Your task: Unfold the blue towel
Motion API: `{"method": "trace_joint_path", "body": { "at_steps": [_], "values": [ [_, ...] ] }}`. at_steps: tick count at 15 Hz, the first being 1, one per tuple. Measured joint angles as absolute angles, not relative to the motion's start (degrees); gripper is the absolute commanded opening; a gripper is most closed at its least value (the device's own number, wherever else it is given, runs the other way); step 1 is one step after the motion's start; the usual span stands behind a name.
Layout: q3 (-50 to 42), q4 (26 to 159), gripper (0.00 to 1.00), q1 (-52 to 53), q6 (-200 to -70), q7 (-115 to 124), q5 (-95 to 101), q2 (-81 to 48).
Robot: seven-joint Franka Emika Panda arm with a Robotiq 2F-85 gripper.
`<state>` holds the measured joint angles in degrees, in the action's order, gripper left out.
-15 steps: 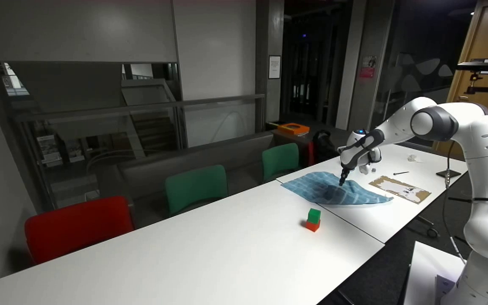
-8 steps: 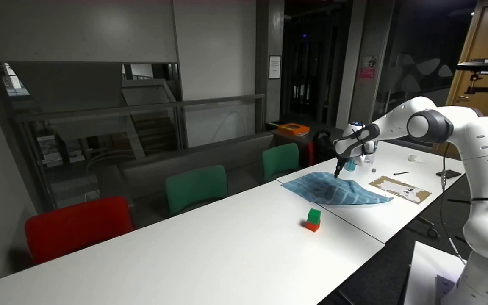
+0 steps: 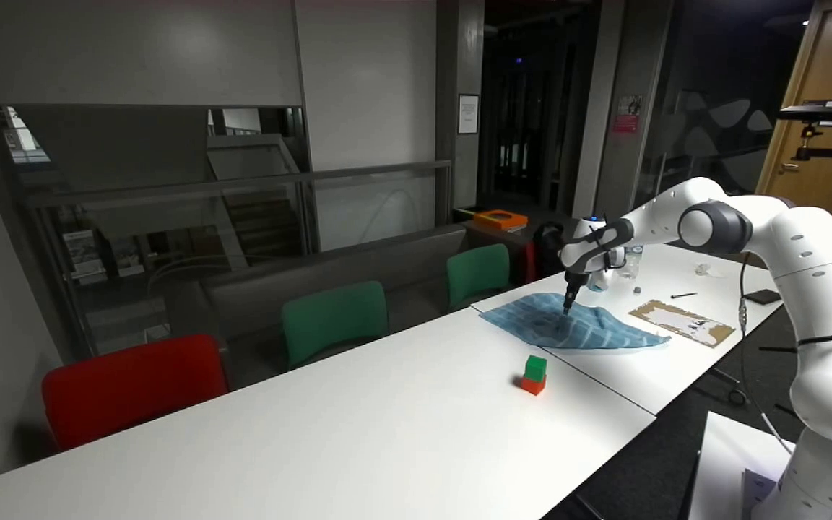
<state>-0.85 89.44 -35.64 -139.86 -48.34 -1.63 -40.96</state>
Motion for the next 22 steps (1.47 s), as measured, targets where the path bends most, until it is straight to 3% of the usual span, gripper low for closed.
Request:
{"method": "trace_joint_path", "body": {
  "at_steps": [11, 12, 13, 22],
  "values": [
    [-0.73, 82.13, 1.00, -36.73, -137.24, -49.21, -1.73, -51.21],
    [-0.74, 81.67, 0.91, -36.85, -137.24, -49.21, -1.73, -51.70],
    [-0.75, 81.29, 0.73, -36.92, -137.24, -49.21, -1.73, -52.15],
    [-0.87, 79.39, 0.05, -36.96, -137.24, -49.21, -1.73, -53.54]
  ]
}}
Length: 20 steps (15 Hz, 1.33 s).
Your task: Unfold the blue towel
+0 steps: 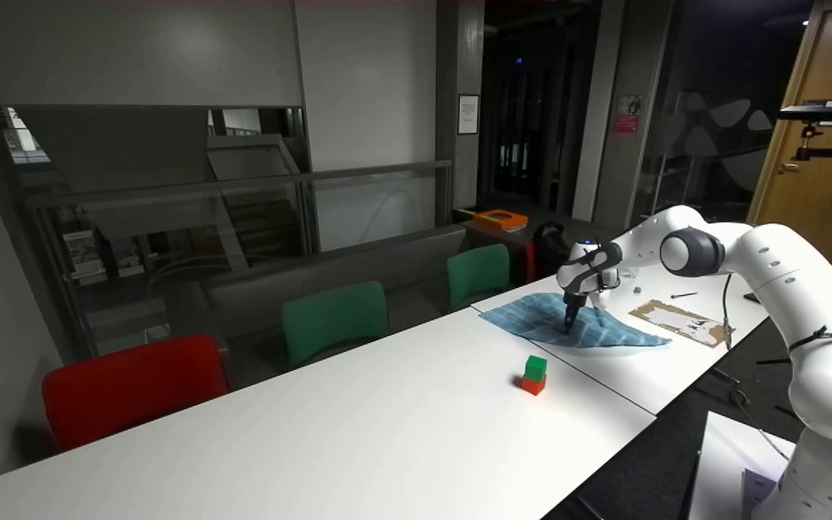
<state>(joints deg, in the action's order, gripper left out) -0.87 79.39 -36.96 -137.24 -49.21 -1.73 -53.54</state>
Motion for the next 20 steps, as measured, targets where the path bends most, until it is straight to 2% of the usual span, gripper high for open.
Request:
{"method": "trace_joint_path", "body": {
  "at_steps": [1, 11, 15, 20],
  "values": [
    [-0.87, 79.36, 0.00, -36.96, -137.24, -49.21, -1.73, -53.54],
    [-1.25, 80.97, 0.01, -38.54, -140.14, -48.77, -2.81, -50.32],
    [-1.30, 88.21, 0.01, -39.12, -145.48, -46.46, -3.95, -44.24],
    [-1.29, 98.12, 0.01, -38.04, -145.72, -39.70, -4.45, -36.49]
  ]
}}
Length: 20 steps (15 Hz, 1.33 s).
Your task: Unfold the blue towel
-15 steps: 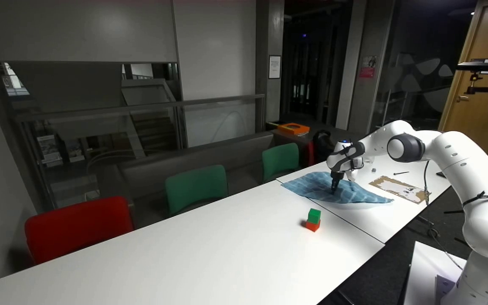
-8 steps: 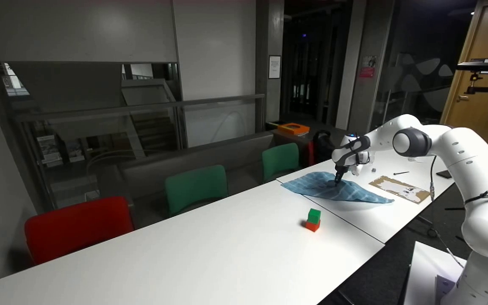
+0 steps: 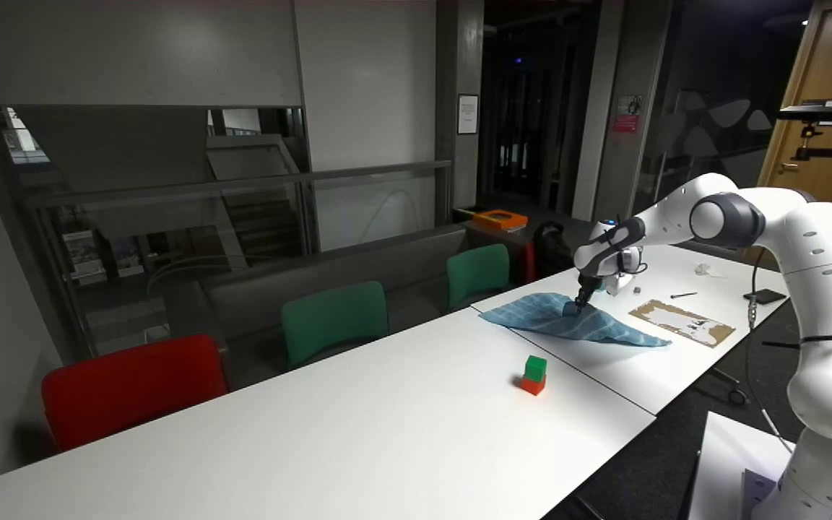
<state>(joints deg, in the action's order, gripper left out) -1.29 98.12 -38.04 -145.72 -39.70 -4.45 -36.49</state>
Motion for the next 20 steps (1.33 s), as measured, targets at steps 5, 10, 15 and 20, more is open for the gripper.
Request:
{"method": "trace_joint_path", "body": {
  "at_steps": [5, 10, 15, 20],
  "values": [
    [-2.04, 108.11, 0.01, -34.52, -145.81, -32.92, -4.45, -29.93],
    [-4.40, 116.80, 0.01, -30.51, -147.11, -27.76, -4.44, -24.24],
    [-7.14, 125.55, 0.53, -27.85, -152.38, -25.90, -4.42, -19.68],
    [-8.91, 129.33, 0.88, -26.85, -153.55, -24.92, -4.40, -17.50]
  ]
}}
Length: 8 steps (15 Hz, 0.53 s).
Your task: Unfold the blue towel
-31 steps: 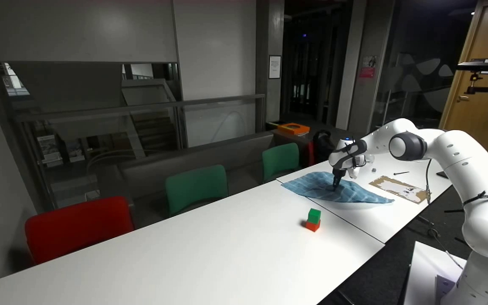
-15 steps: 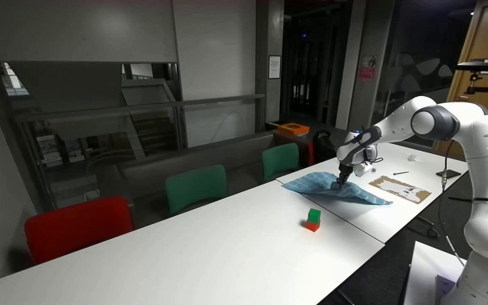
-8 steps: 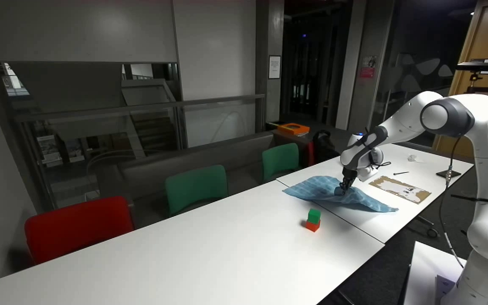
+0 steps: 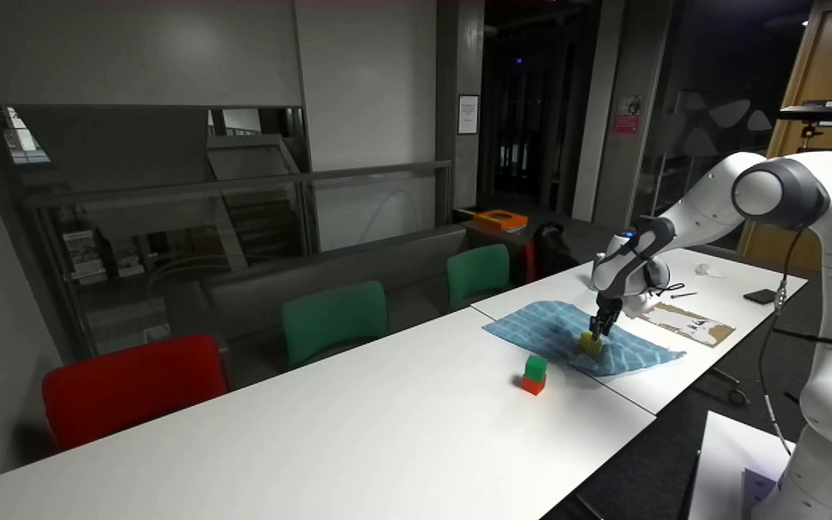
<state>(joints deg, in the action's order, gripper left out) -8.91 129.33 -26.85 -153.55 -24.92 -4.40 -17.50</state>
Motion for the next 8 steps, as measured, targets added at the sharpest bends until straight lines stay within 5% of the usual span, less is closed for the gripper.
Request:
{"method": "trace_joint_path", "body": {
  "at_steps": [2, 8],
  "values": [
    [-9.37, 129.89, 0.99, -26.66, -153.55, -24.49, -4.40, -17.03],
    [-10.26, 130.12, 1.00, -26.07, -153.55, -23.73, -4.34, -16.94]
  ]
}}
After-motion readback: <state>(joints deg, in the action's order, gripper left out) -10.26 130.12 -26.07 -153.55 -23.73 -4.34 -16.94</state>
